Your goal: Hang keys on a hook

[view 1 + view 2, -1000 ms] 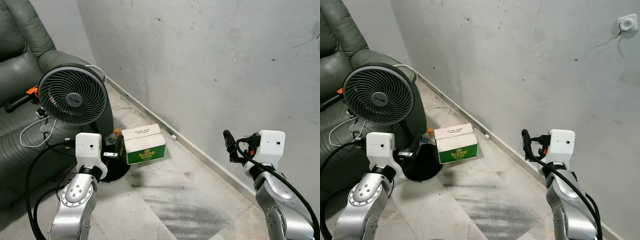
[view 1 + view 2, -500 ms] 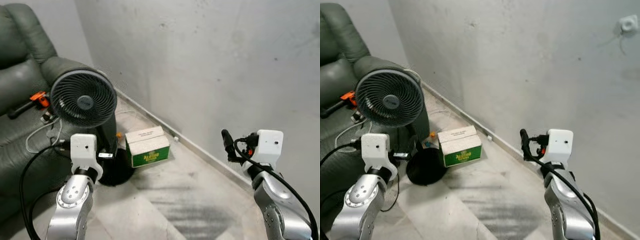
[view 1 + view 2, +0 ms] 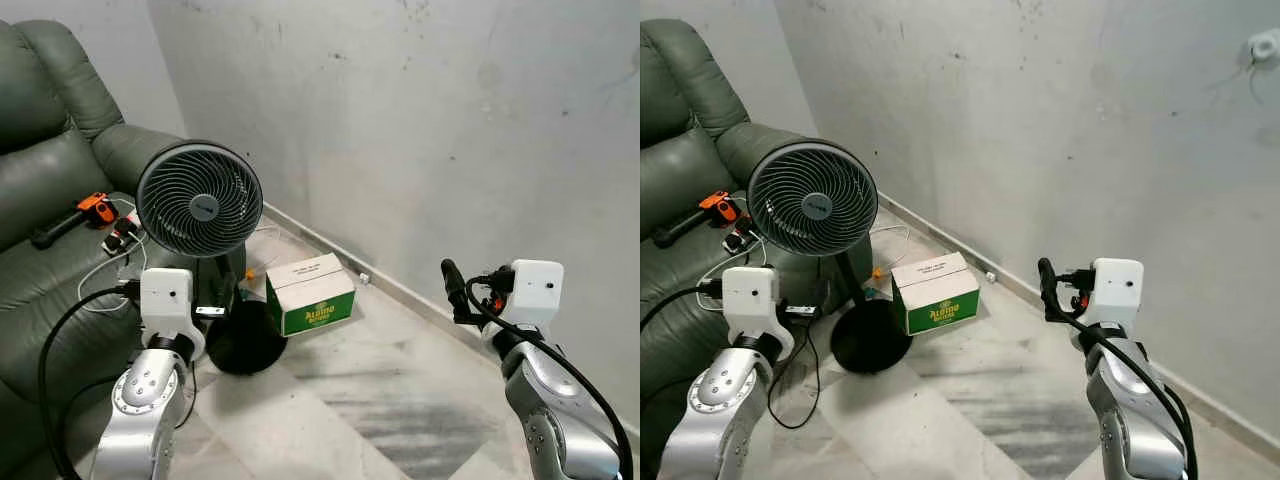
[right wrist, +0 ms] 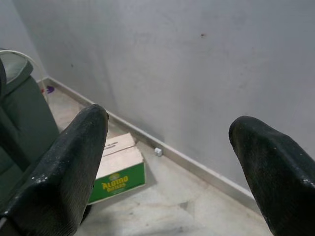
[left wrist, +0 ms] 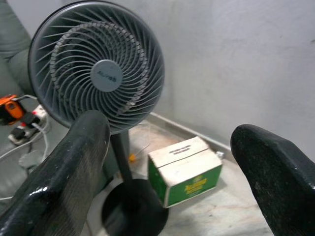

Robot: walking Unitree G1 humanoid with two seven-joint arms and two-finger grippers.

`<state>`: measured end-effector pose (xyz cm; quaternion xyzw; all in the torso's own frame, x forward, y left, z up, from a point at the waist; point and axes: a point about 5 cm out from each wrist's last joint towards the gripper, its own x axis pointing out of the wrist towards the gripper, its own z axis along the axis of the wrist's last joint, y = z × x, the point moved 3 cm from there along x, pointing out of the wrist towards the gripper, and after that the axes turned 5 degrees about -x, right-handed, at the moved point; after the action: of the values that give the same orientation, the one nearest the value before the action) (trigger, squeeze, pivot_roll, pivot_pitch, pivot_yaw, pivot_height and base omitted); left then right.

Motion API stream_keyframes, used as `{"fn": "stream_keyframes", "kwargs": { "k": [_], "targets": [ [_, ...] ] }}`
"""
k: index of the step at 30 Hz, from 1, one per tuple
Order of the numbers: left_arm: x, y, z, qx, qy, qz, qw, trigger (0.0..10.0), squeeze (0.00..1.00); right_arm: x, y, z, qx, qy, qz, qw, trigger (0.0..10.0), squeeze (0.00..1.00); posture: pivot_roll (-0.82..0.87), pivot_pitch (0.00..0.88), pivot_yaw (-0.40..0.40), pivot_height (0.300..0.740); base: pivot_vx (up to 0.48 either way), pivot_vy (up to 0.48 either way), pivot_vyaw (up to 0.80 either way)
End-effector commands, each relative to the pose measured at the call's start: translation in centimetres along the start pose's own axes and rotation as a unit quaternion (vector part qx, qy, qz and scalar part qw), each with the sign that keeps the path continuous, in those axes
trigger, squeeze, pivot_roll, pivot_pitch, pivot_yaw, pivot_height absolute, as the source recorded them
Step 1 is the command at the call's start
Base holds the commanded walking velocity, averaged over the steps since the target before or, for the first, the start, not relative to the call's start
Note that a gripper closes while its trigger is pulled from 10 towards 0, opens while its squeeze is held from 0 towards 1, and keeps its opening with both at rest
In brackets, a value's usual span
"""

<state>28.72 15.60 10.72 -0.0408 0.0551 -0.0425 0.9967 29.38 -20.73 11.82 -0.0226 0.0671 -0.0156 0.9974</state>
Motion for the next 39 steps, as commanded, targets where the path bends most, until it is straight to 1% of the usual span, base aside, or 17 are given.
{"fn": "stream_keyframes", "kwargs": {
  "k": [1, 8, 15, 27, 35, 39],
  "targets": [
    [-0.08, 0.66, 0.22, 0.009, -0.002, 0.004, 1.000, 10.0, 0.00, 0.17, 0.36, 0.64, 0.001, -0.011, 0.004, 1.000, 10.0, 0.00, -0.04, 0.057, 0.050, 0.740, 0.000, 0.000, 0.00],
    [-0.08, 0.49, 0.14, 0.008, -0.002, 0.001, 1.000, 10.0, 0.00, 0.34, 0.28, 0.75, -0.001, -0.013, 0.004, 1.000, 10.0, 0.00, -0.04, 0.054, 0.050, 0.740, 0.000, 0.000, 0.00],
    [0.00, 0.39, 0.07, 0.003, 0.001, -0.002, 1.000, 10.0, 0.00, 0.45, 0.59, 0.61, -0.001, -0.008, 0.010, 1.000, 10.0, 0.00, -0.03, 0.052, 0.050, 0.740, 0.000, 0.000, 0.00],
    [0.28, 0.37, 0.37, 0.002, 0.000, -0.007, 1.000, 10.0, 0.00, 0.57, 0.63, 0.82, -0.001, -0.008, 0.009, 1.000, 10.0, 0.00, -0.04, 0.060, 0.047, 0.740, 0.000, 0.000, -0.80],
    [0.36, 0.23, 0.17, 0.004, 0.003, -0.012, 1.000, 10.0, 0.00, 0.53, 0.70, 0.88, -0.001, -0.010, 0.008, 1.000, 10.0, 0.00, -0.04, 0.051, 0.049, 0.740, 0.000, 0.000, -0.80],
    [0.58, 0.47, 0.16, 0.002, 0.005, -0.009, 1.000, 10.0, 0.00, 0.67, 0.76, 1.02, -0.001, -0.012, 0.008, 1.000, 10.0, 0.00, -0.04, 0.047, 0.055, 0.740, 0.000, 0.000, 0.00]
  ]
}}
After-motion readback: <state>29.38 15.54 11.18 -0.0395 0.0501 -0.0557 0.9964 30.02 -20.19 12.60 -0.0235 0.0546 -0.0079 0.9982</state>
